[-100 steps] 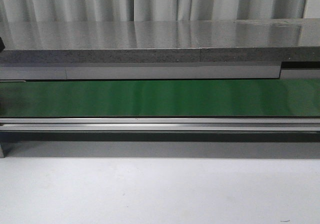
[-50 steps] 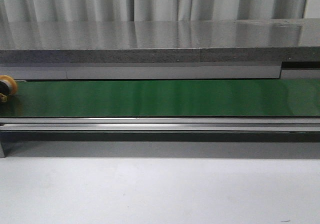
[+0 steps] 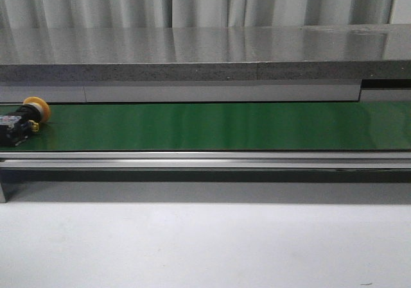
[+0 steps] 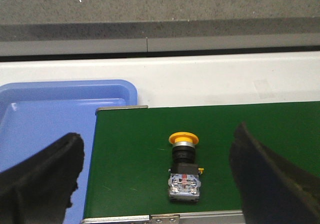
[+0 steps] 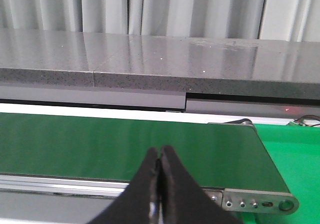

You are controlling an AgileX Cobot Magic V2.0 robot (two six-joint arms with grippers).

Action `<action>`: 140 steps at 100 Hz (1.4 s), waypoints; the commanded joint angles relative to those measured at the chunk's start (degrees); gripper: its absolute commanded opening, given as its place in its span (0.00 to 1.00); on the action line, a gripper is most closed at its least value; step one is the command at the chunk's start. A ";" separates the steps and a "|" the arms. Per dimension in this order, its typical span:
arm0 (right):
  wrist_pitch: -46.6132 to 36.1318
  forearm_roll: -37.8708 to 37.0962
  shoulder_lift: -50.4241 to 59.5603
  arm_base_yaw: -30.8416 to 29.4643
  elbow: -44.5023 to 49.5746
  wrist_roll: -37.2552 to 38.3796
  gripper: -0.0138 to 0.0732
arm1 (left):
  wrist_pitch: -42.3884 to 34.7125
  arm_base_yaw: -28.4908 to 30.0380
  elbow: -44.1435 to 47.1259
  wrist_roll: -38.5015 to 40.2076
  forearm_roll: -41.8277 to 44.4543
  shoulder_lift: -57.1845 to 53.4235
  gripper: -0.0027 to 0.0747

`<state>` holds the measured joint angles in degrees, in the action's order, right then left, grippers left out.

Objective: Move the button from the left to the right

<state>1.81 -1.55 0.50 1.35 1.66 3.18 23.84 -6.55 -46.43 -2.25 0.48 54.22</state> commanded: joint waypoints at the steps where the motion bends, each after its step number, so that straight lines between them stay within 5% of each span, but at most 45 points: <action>1: -4.99 0.09 0.96 0.07 0.07 0.07 0.08 | -9.25 -0.52 3.92 0.32 -0.48 -6.16 0.77; 50: -4.99 0.09 0.96 0.07 0.07 0.07 0.08 | -17.63 -0.52 25.84 0.42 -4.16 -37.42 0.77; 89: -4.99 0.09 0.96 0.07 0.07 0.07 0.08 | -18.04 -0.52 27.92 0.42 -4.16 -39.94 0.76; 103: -4.99 0.09 0.96 0.07 0.07 0.07 0.08 | -18.04 -0.52 28.73 0.42 -4.16 -39.94 0.60; 132: -4.99 0.09 0.96 0.07 0.07 0.07 0.08 | -18.18 -0.52 29.82 0.42 -4.16 -39.94 0.06; 140: -4.99 0.09 0.96 0.07 0.07 0.07 0.08 | -18.18 -0.52 29.82 0.42 -4.16 -39.94 0.04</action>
<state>1.81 -1.55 0.50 1.35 1.66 3.18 10.47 -6.55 -15.12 -2.25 -3.11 13.80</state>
